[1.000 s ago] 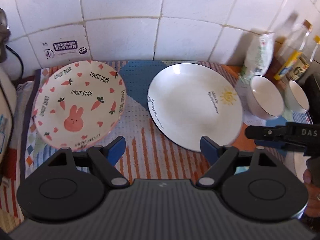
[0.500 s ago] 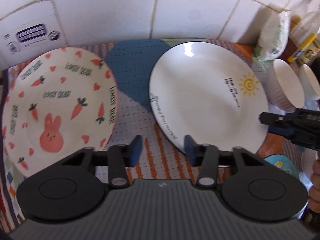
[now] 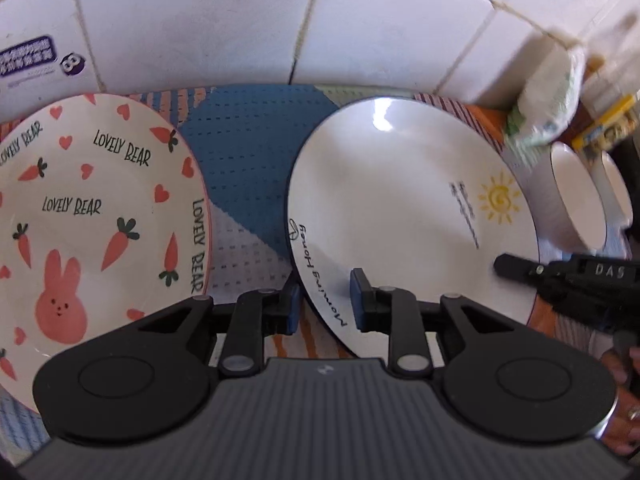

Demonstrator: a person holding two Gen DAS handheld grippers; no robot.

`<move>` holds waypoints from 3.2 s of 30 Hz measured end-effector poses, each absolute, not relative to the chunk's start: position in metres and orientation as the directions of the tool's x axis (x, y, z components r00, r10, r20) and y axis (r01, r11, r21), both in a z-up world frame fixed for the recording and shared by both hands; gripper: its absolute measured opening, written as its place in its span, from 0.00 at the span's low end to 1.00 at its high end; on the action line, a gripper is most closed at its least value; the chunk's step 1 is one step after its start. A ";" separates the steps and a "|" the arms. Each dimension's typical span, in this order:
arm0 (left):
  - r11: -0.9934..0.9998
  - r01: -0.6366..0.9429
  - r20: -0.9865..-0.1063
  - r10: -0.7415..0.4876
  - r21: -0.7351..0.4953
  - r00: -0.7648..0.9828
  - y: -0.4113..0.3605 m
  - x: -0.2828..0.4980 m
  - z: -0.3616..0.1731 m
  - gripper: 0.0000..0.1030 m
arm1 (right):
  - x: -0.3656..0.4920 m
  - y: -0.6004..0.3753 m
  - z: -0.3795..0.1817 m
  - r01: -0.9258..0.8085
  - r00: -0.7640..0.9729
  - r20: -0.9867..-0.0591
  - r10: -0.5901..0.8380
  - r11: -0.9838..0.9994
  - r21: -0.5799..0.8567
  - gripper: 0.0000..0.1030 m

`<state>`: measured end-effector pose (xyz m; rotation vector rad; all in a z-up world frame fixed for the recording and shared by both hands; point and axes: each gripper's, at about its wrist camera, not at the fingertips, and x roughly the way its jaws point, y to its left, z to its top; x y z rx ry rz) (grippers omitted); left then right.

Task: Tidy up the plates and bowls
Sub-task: 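Lift the white sun plate and carry it over the egg plate, then lower the sun plate onto the egg plate and open both grippers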

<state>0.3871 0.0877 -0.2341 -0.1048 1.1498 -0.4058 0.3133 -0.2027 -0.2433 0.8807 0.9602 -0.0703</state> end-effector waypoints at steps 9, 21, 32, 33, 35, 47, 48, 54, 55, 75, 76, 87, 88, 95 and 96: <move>0.895 0.380 -0.850 -0.379 -0.236 0.365 0.088 0.373 -0.221 0.23 | 0.300 -0.190 -0.223 0.304 0.628 -0.713 0.310 0.746 0.592 0.15; 0.857 0.492 -0.822 -0.387 -0.154 0.417 0.081 0.306 -0.174 0.23 | 0.238 -0.194 -0.189 0.227 0.653 -0.689 0.315 0.787 0.574 0.17; 0.856 0.489 -0.827 -0.390 -0.164 0.404 0.068 0.235 -0.163 0.23 | 0.172 -0.212 -0.180 0.190 0.639 -0.684 0.353 0.789 0.585 0.19; 0.860 0.484 -0.829 -0.382 -0.158 0.408 0.067 0.227 -0.163 0.23 | 0.166 -0.213 -0.181 0.182 0.636 -0.682 0.362 0.788 0.588 0.19; 0.864 0.481 -0.831 -0.372 -0.148 0.413 0.065 0.212 -0.166 0.23 | 0.154 -0.215 -0.184 0.165 0.630 -0.678 0.380 0.787 0.594 0.20; 0.902 0.398 -0.860 -0.330 -0.166 0.390 0.063 0.152 -0.183 0.23 | 0.105 -0.224 -0.201 0.150 0.585 -0.677 0.447 0.761 0.632 0.21; 0.904 0.392 -0.863 -0.329 -0.171 0.382 0.062 0.150 -0.185 0.23 | 0.103 -0.225 -0.202 0.152 0.580 -0.680 0.449 0.760 0.631 0.21; 0.909 0.387 -0.875 -0.306 -0.153 0.375 0.056 0.147 -0.192 0.23 | 0.102 -0.230 -0.209 0.193 0.534 -0.710 0.459 0.751 0.631 0.21; 0.912 0.381 -0.878 -0.304 -0.155 0.371 0.055 0.149 -0.192 0.23 | 0.103 -0.230 -0.209 0.195 0.528 -0.714 0.460 0.753 0.629 0.21; 0.949 0.306 -0.944 -0.162 -0.070 0.288 0.034 0.165 -0.193 0.23 | 0.121 -0.192 -0.179 0.216 0.391 -0.891 0.232 0.918 0.333 0.21; 0.956 0.287 -0.946 -0.150 -0.064 0.287 0.033 0.165 -0.192 0.22 | 0.120 -0.191 -0.178 0.217 0.394 -0.892 0.221 0.921 0.324 0.21; 0.954 0.296 -0.928 -0.156 -0.053 0.337 0.032 0.141 -0.155 0.22 | 0.102 -0.193 -0.160 0.146 0.476 -0.863 0.172 0.952 0.270 0.22; 0.956 0.290 -0.923 -0.149 -0.043 0.354 0.035 0.139 -0.149 0.22 | 0.100 -0.190 -0.157 0.124 0.489 -0.856 0.169 0.958 0.260 0.22; 0.969 0.246 -0.887 -0.133 -0.022 0.442 0.063 0.128 -0.108 0.22 | 0.088 -0.182 -0.138 0.034 0.574 -0.792 0.208 0.960 0.277 0.31; 0.969 0.244 -0.883 -0.133 -0.021 0.450 0.066 0.127 -0.104 0.23 | 0.087 -0.180 -0.134 0.023 0.587 -0.781 0.213 0.960 0.279 0.32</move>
